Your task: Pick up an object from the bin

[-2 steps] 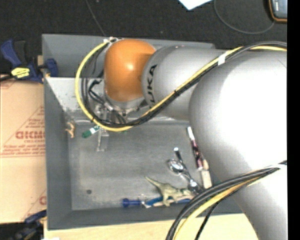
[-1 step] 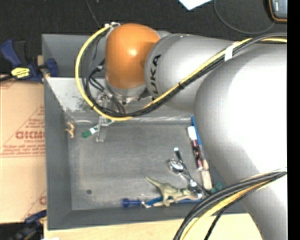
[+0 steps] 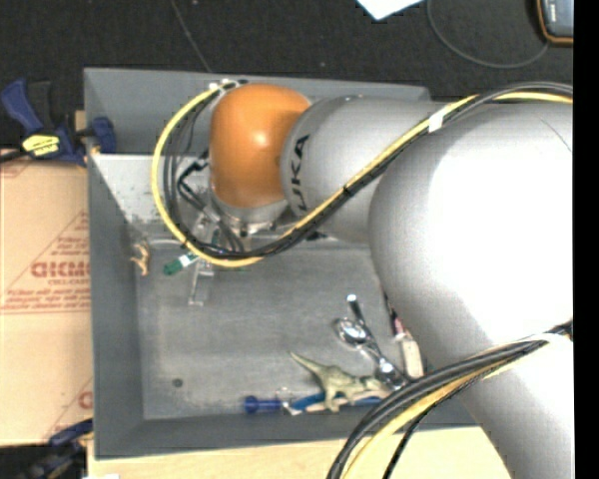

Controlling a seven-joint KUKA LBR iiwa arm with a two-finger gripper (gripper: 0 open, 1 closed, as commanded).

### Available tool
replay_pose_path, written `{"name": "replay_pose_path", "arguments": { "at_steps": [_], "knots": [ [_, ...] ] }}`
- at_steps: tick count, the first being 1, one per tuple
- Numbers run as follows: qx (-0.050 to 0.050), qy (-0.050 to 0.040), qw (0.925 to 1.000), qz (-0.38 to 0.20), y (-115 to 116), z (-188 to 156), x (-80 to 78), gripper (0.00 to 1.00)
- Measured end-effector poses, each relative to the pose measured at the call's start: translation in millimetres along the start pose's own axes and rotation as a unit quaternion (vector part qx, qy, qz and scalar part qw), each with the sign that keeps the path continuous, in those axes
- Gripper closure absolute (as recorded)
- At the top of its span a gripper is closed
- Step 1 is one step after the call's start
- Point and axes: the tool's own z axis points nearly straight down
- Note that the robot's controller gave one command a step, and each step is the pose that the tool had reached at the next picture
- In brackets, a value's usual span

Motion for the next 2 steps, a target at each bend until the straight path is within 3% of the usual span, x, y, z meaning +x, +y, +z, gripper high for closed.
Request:
{"name": "replay_pose_path", "arguments": {
  "at_steps": [1,2],
  "knots": [
    [-0.001,-0.0061,0.9971,-0.076,4.0,27.8,-1.6,0.00],
    [-0.001,-0.0015,1.0000,-0.006,-2.5,27.0,0.4,1.00]
  ]
}}
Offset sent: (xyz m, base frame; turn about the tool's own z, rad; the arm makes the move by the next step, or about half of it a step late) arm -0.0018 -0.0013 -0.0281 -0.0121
